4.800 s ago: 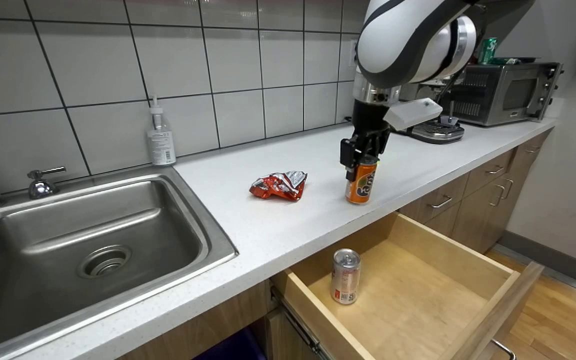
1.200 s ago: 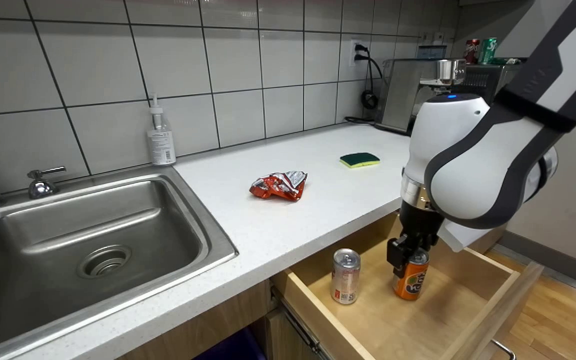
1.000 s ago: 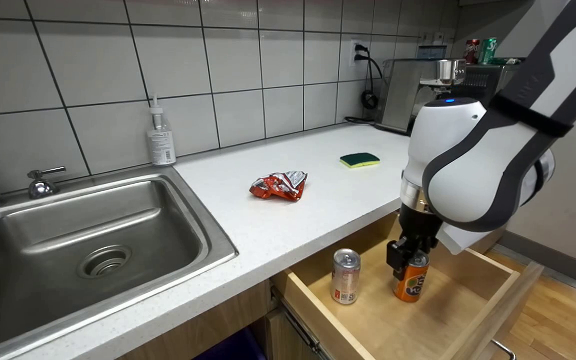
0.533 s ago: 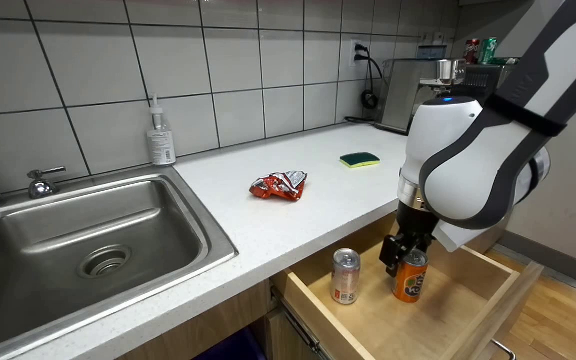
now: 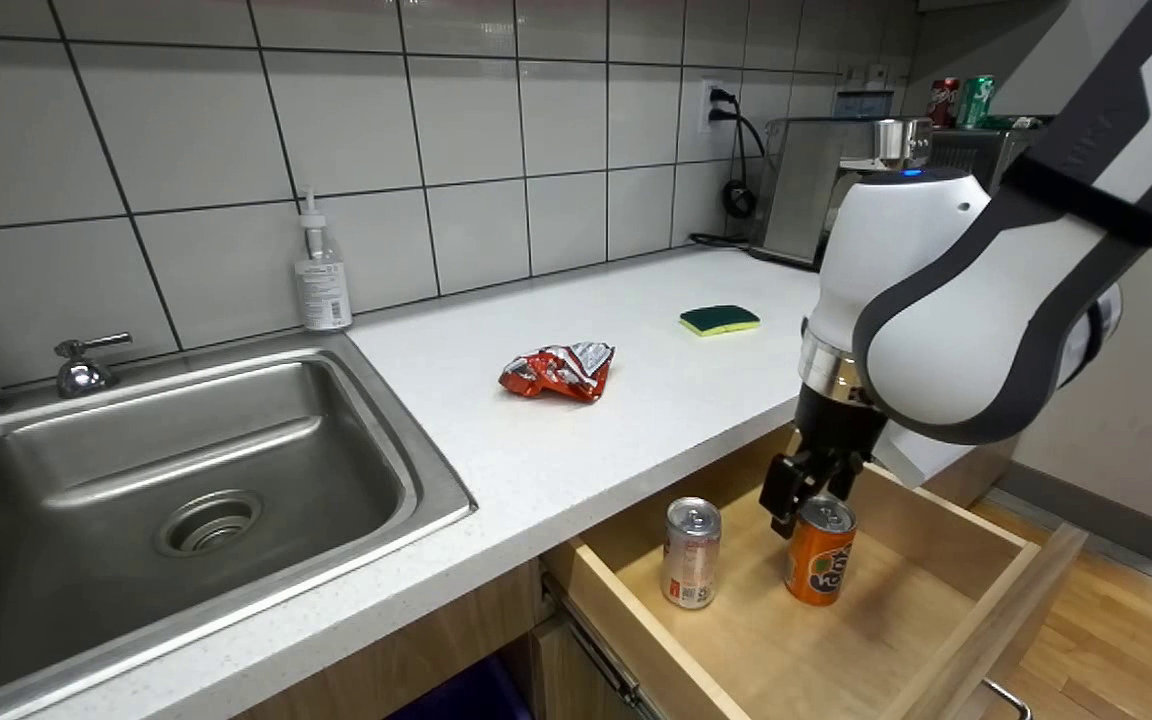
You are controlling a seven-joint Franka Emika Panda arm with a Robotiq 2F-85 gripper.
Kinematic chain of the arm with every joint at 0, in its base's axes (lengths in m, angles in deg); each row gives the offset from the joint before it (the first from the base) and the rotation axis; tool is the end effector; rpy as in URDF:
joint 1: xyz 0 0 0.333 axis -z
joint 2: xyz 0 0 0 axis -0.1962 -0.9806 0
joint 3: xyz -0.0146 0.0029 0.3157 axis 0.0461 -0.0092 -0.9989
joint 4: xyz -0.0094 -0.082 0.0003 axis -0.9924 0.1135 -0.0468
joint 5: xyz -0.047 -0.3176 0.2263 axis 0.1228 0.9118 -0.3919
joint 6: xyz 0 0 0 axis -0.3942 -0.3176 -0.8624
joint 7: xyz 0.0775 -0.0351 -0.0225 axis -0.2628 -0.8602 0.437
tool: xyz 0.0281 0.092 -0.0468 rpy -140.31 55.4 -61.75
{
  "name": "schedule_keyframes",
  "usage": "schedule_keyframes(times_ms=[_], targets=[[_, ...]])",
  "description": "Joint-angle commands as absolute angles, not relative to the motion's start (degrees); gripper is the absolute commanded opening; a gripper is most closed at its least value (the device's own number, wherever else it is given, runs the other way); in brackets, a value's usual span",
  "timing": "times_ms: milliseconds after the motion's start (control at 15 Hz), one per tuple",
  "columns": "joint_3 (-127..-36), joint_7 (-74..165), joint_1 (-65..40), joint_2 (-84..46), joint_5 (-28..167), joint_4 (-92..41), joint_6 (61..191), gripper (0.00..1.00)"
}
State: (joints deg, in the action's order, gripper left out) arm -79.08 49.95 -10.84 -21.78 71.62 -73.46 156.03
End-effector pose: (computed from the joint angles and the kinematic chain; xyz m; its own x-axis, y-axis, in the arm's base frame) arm 0.4867 -0.0542 0.1756 0.9958 -0.0188 0.0896 -0.0247 -0.9976 0.0652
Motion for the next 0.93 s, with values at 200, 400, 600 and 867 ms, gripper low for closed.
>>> schedule_keyframes(times_ms=[200,400,600,867], targets=[[-75.1,46.9,-14.8,-11.6,80.5,-82.1,155.2,1.0],[-75.0,45.4,-14.9,-8.2,83.9,-84.9,154.2,1.0],[-75.8,43.8,-14.3,-5.5,85.9,-87.4,153.1,1.0],[-77.7,43.6,-13.0,-2.1,83.0,-90.6,152.1,1.0]])
